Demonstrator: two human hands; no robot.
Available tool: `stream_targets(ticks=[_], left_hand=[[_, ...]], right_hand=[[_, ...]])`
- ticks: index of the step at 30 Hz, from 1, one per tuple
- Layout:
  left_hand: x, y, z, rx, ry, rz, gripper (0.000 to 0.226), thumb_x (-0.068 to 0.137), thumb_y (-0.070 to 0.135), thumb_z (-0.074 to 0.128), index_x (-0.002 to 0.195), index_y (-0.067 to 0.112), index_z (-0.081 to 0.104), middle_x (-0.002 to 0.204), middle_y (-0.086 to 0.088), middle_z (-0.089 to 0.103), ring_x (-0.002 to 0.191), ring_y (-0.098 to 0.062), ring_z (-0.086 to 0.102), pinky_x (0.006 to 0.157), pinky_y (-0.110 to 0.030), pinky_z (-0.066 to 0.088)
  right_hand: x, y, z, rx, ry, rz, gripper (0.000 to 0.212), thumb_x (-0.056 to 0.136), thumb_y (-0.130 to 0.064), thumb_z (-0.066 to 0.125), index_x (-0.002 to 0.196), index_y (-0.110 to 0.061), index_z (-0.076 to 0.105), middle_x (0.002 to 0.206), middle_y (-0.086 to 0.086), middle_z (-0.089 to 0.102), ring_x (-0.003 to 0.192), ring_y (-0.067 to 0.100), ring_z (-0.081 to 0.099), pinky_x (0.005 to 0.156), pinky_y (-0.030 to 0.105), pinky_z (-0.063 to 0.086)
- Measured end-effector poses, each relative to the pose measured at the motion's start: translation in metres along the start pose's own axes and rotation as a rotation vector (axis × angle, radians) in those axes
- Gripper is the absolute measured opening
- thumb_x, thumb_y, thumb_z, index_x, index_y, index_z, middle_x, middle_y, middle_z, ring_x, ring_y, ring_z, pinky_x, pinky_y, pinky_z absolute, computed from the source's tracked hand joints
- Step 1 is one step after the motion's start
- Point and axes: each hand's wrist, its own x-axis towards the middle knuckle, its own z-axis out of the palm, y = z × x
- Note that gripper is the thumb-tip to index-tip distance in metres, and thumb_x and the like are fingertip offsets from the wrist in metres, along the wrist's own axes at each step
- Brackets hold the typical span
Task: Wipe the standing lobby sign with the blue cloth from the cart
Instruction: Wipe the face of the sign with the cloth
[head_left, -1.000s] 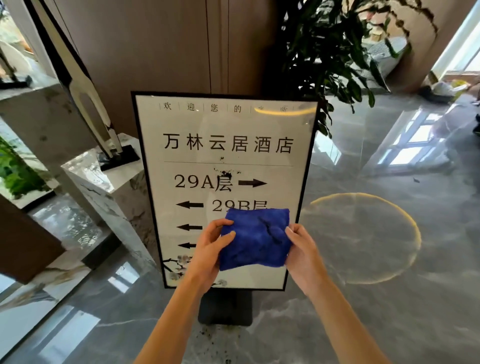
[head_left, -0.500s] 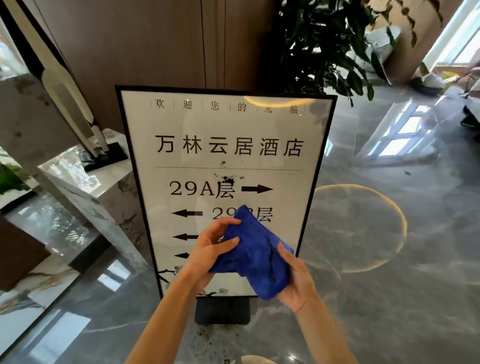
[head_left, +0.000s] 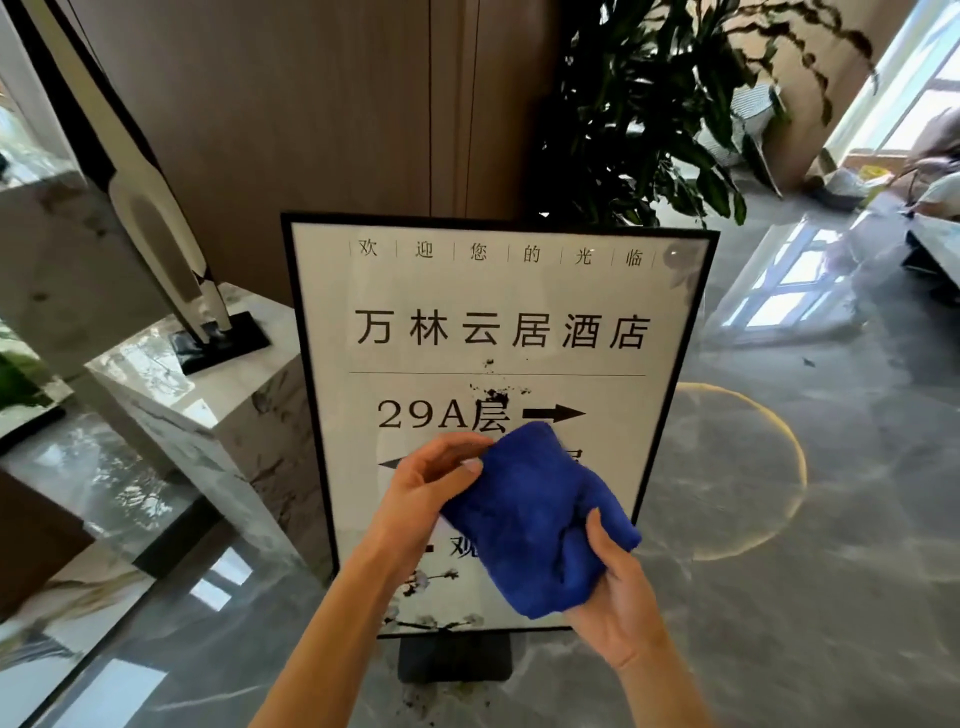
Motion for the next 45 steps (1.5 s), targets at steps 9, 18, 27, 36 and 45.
stream_targets(ticks=[9, 18, 27, 36, 45], left_hand=[[-0.014, 0.012, -0.067, 0.508, 0.557, 0.439, 0.021, 0.098, 0.016, 0.060, 0.113, 0.030, 0.066, 0.121, 0.008, 0.054, 0.115, -0.015, 0.052, 0.097, -0.041, 0.049], [0.023, -0.021, -0.147, 0.717, 0.482, 0.467, 0.060, 0.091, 0.062, 0.047, 0.148, 0.047, 0.038, 0.146, 0.025, 0.022, 0.135, 0.007, 0.027, 0.109, -0.026, 0.032], [0.043, -0.024, -0.142, 0.701, 0.418, 0.513, 0.047, 0.094, 0.053, 0.041, 0.132, 0.076, 0.028, 0.076, 0.015, 0.063, 0.067, 0.015, 0.059, 0.055, -0.001, 0.038], [0.057, -0.045, -0.145, 0.669, 0.394, 0.696, 0.055, 0.097, 0.033, 0.043, 0.143, 0.061, 0.032, 0.120, 0.011, 0.066, 0.075, 0.022, 0.058, 0.063, 0.006, 0.036], [0.058, -0.039, -0.145, 0.652, 0.398, 0.738, 0.042, 0.103, 0.054, 0.035, 0.144, 0.061, 0.032, 0.094, 0.044, 0.059, 0.061, -0.018, 0.056, 0.051, -0.018, 0.040]], right_hand=[[-0.016, -0.054, 0.022, -0.003, 0.229, -0.366, 0.051, 0.110, -0.036, 0.029, 0.154, -0.011, 0.033, 0.157, 0.010, 0.040, 0.142, 0.028, 0.044, 0.116, 0.043, 0.035], [-0.009, -0.082, 0.040, -0.311, 0.347, -0.666, 0.046, 0.100, -0.048, 0.039, 0.125, -0.026, 0.070, 0.125, -0.001, 0.069, 0.116, 0.011, 0.062, 0.097, 0.031, 0.048], [0.072, -0.025, 0.071, -1.064, 0.706, -0.952, 0.080, 0.083, -0.074, 0.050, 0.146, -0.027, 0.036, 0.139, 0.000, 0.050, 0.132, 0.025, 0.049, 0.109, 0.044, 0.044], [0.136, -0.018, 0.057, -1.572, 0.705, -1.281, 0.068, 0.100, -0.049, 0.035, 0.150, -0.058, -0.010, 0.166, -0.020, 0.001, 0.156, 0.025, 0.002, 0.119, 0.069, 0.008], [0.163, 0.035, 0.088, -1.865, 0.577, -1.426, 0.058, 0.106, -0.050, 0.024, 0.159, -0.039, 0.004, 0.169, -0.014, 0.000, 0.156, 0.032, 0.003, 0.119, 0.069, 0.003]])
